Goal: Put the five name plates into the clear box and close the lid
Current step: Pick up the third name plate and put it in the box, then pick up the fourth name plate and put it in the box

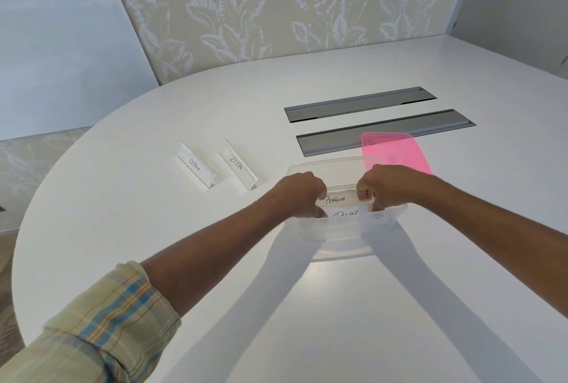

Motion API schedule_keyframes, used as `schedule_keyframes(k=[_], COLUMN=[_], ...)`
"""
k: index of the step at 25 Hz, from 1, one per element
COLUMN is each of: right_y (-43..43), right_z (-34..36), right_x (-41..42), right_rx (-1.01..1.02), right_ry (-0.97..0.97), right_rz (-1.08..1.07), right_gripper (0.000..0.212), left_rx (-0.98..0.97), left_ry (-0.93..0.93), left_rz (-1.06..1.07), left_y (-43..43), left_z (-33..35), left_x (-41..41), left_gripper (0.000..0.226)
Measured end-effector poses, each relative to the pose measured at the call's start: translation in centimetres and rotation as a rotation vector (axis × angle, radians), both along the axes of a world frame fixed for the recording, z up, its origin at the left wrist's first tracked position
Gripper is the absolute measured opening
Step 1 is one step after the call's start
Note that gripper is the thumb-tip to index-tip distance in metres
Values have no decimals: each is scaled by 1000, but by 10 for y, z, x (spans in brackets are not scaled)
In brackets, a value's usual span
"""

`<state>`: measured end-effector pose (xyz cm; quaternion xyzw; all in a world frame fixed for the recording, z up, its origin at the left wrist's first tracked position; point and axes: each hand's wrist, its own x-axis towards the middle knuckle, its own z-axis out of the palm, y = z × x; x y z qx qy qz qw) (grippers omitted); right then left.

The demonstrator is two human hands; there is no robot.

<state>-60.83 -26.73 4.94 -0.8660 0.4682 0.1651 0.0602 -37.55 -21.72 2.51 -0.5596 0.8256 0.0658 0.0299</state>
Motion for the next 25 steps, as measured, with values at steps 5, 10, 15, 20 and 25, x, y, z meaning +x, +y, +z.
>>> schedule_keyframes(k=[5,10,15,20,25], right_y=[2,18,30,32,25], right_z=[16,45,66,61,37], right_x=[3,41,115,204,277], right_rx=[-60,-345,-355,-222,-130], right_ry=[-211,-392,-555,-672,-684], right_rz=[-124,-163,-138,-164,-172], right_gripper=[33,19,18,17,20], left_rx=[-120,-244,-247,-210,-193], left_ry=[250,356,362,414,414], left_rz=[-8,55,160,279,339], left_y=[15,26,29,30,17], left_z=[33,56,57,45,29], left_x=[28,90,170,250,312], left_gripper=[30,18,18,16,20])
